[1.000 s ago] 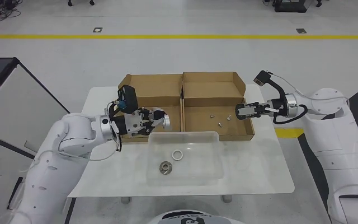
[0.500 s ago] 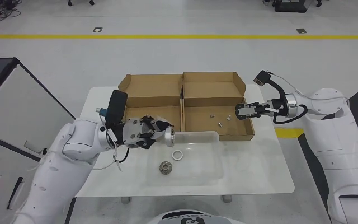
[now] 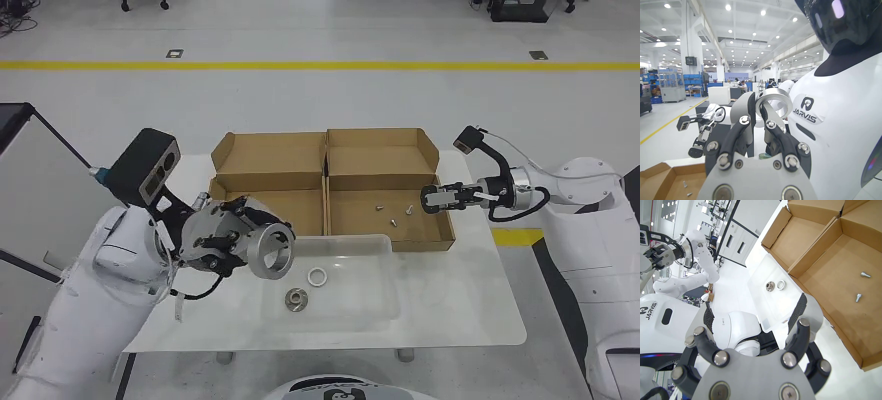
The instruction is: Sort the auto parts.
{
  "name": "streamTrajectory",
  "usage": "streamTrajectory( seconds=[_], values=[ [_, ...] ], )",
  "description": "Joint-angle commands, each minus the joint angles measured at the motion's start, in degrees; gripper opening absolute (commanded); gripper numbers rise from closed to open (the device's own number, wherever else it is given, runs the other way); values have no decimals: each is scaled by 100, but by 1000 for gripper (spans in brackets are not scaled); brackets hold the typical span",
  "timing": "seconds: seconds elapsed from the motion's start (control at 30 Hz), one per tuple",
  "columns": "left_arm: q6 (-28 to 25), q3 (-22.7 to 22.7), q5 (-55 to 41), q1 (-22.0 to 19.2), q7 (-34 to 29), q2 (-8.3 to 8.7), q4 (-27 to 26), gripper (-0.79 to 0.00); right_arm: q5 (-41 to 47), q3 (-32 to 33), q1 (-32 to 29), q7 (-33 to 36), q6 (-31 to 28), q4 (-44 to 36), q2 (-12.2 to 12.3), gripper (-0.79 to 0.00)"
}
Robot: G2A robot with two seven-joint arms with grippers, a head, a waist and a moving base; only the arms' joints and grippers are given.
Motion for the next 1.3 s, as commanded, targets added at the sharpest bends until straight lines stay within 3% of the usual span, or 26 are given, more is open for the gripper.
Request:
streamTrajectory(
  seconds=[0.0,0.23,0.57,0.83,1.07,1.27],
  values=[
    [0,-78,-491,-32,-192,-48,-80,-785,0,0,0,0,0,0,0,0],
    [0,-639,-2227,-27,-1796,-362,31,-785,0,0,0,0,0,0,0,0],
    [143,-580,-2316,13,-1587,-381,-92,-785,0,0,0,0,0,0,0,0],
    [189,-417,-3127,37,-1182,-434,-83,-785,0,0,0,0,0,0,0,0],
    [232,-394,-3600,-4,-1214,-469,-9,-785,0,0,0,0,0,0,0,0],
    [359,-486,-3362,-39,-1315,-495,88,-785,0,0,0,0,0,0,0,0]
  ],
)
